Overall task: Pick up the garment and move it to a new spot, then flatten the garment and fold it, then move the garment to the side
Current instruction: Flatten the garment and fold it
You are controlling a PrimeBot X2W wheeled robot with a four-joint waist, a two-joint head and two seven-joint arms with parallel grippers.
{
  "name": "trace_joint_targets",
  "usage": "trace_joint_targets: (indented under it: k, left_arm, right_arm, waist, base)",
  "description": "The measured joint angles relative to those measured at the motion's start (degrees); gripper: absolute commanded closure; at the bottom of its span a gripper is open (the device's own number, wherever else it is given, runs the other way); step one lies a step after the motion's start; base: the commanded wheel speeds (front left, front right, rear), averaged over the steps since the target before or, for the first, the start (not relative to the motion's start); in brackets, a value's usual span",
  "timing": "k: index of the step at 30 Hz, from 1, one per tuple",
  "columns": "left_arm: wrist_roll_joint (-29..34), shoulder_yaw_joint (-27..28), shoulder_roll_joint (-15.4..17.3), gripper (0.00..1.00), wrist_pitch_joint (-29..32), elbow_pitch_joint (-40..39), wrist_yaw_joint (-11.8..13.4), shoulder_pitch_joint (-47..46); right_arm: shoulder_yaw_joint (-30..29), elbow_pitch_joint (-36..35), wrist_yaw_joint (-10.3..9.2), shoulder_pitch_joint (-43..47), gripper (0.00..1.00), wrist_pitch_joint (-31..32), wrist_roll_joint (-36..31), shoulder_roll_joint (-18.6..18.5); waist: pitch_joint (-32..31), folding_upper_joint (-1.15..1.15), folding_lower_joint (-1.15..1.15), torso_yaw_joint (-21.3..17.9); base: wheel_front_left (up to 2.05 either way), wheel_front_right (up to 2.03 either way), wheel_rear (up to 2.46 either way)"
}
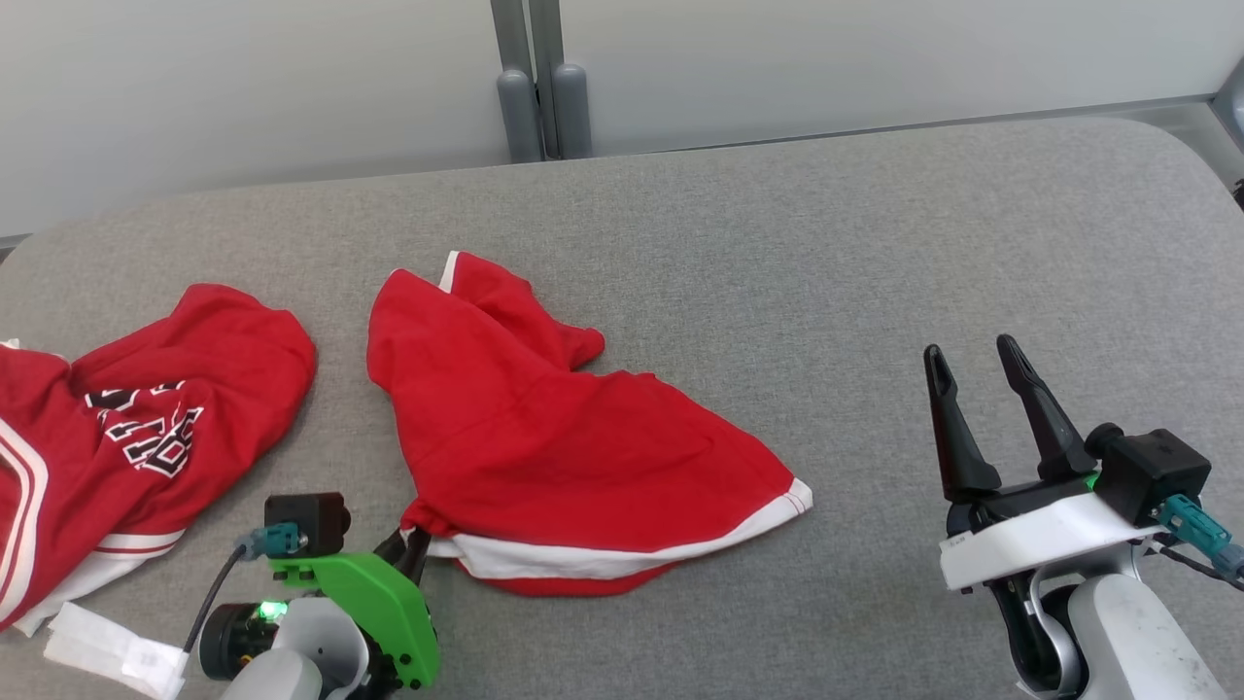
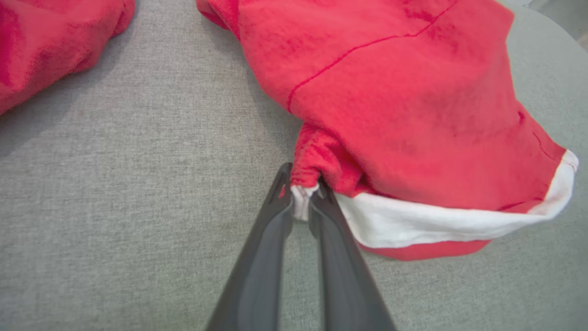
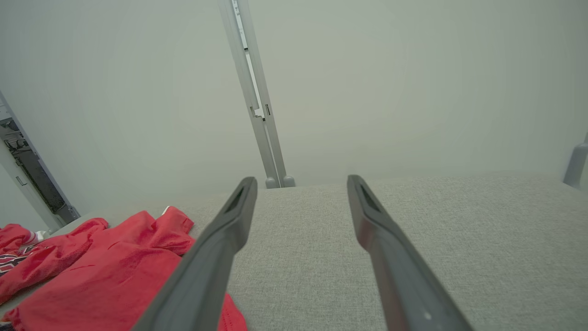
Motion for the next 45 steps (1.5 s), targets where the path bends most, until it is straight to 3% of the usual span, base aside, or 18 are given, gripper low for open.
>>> trace_joint_targets:
  k: [1, 2, 3, 12, 21, 31, 45]
  left_arm:
    - [-0.04, 0.13, 0.04, 0.79, -0.3, 0.04, 0.13, 0.48]
    - [-0.04, 0.32, 0.07, 0.5, -0.96, 0.15, 0.27, 1.02]
    - [-0.02, 0.53, 0.09, 0.0, -2.0, 0.35, 0.44, 1.37]
    - [1.26, 2.1, 0.8, 0.0, -10.95, -1.04, 0.25, 2.49]
    - [6.14, 5.41, 4.33, 0.0, -20.61, -10.94, 4.53, 7.03]
    - [11.18, 9.54, 2.57, 0.0, -22.72, -18.79, 5.49, 12.49]
    - [14.23, 11.26, 0.48, 0.0, -22.49, -17.13, 3.33, 13.76]
  right_arm:
    - [0.09, 0.07, 0.0, 0.02, 0.0, 0.0, 0.0, -0.04]
    - [0.15, 0.11, 0.0, 0.03, 0.0, 0.0, 0.01, -0.12]
    - [0.24, 0.16, 0.0, 0.04, 0.0, 0.0, 0.01, -0.25]
    - [0.71, 0.57, 0.0, 0.8, 0.0, 0.0, 0.12, -0.98]
    - [0.65, 0.36, 0.0, 2.16, 0.0, 0.0, 0.9, -0.79]
    - [-0.79, -0.31, 0.0, 4.93, 0.0, 0.0, 0.88, -0.16]
    - [0.86, 1.43, 0.0, 4.67, 0.0, 0.0, 0.77, -0.85]
  waist:
    - [0.0, 0.0, 0.0, 0.17]
    - [0.01, 0.0, 0.0, 0.31]
    - [0.02, 0.0, 0.0, 0.39]
    - [-0.8, 0.0, 0.0, 0.71]
    - [-2.44, 0.0, 0.0, 0.48]
    - [-3.26, 0.0, 0.0, 0.56]
    - [-4.01, 0.0, 0.0, 0.27]
  base:
    - [0.0, 0.0, 0.0]
    - [0.0, 0.0, 0.0]
    - [0.0, 0.0, 0.0]
    - [0.0, 0.0, 0.0]
    - [0.0, 0.0, 0.0]
    - [0.0, 0.0, 0.0]
    - [0.0, 0.0, 0.0]
